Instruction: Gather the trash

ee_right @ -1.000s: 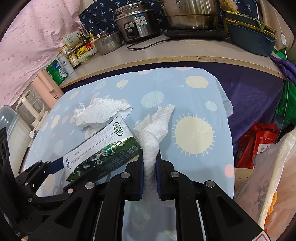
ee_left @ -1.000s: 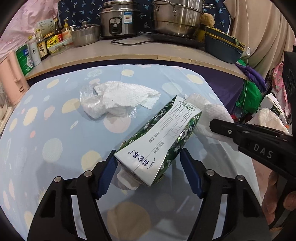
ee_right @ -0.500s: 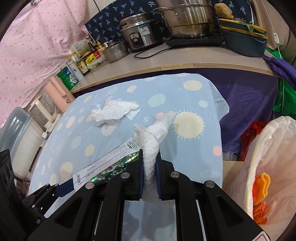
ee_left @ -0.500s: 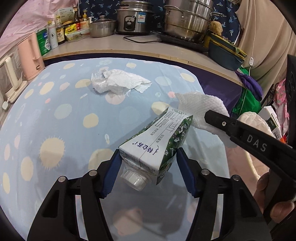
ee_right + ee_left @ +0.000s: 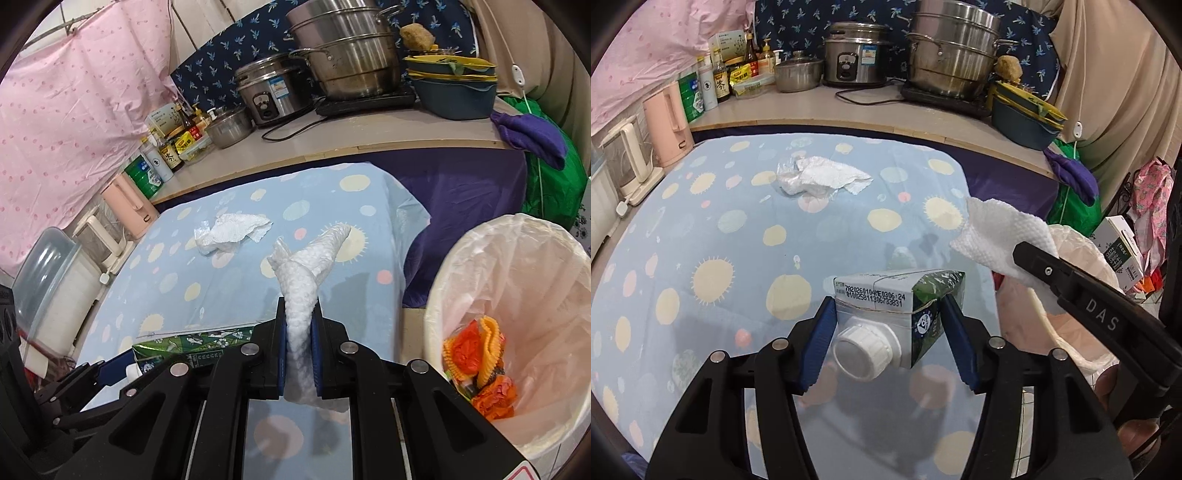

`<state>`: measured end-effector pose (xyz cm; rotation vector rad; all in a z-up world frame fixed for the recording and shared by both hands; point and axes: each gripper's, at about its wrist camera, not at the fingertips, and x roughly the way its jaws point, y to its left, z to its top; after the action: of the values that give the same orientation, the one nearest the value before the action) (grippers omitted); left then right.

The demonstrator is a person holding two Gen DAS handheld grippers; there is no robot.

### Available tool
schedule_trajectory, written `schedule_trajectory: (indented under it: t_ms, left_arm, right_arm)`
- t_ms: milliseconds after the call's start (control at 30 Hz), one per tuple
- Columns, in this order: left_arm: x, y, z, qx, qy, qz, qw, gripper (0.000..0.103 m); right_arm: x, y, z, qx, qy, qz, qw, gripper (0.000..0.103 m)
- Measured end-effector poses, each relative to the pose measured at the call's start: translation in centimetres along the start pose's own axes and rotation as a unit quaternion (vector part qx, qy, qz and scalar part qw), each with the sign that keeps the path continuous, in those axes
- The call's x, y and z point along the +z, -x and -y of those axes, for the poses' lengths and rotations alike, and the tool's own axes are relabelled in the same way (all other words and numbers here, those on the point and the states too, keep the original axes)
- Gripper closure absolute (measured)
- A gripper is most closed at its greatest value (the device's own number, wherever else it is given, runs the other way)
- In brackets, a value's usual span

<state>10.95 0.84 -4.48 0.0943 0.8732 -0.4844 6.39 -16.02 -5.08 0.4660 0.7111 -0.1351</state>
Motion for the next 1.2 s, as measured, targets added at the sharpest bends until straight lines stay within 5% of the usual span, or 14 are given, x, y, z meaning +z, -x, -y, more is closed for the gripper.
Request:
schedule_trajectory:
  t_ms: [633, 1200]
  left_arm:
    - [0.5, 3.2, 9.4, -0.035, -0.063, 0.025, 0.9971, 0.049]
    - [2.4, 2.6, 17.6, -0.072, -0.105, 0.039, 0.9911, 0.050]
  right_arm:
    - [-1.0, 8.1, 7.6, -0.039, -0.051, 0.053, 0.997, 0.091]
    - [-2.0, 11.2, 14.1, -0.086, -0.100, 0.072, 0.989, 0.091]
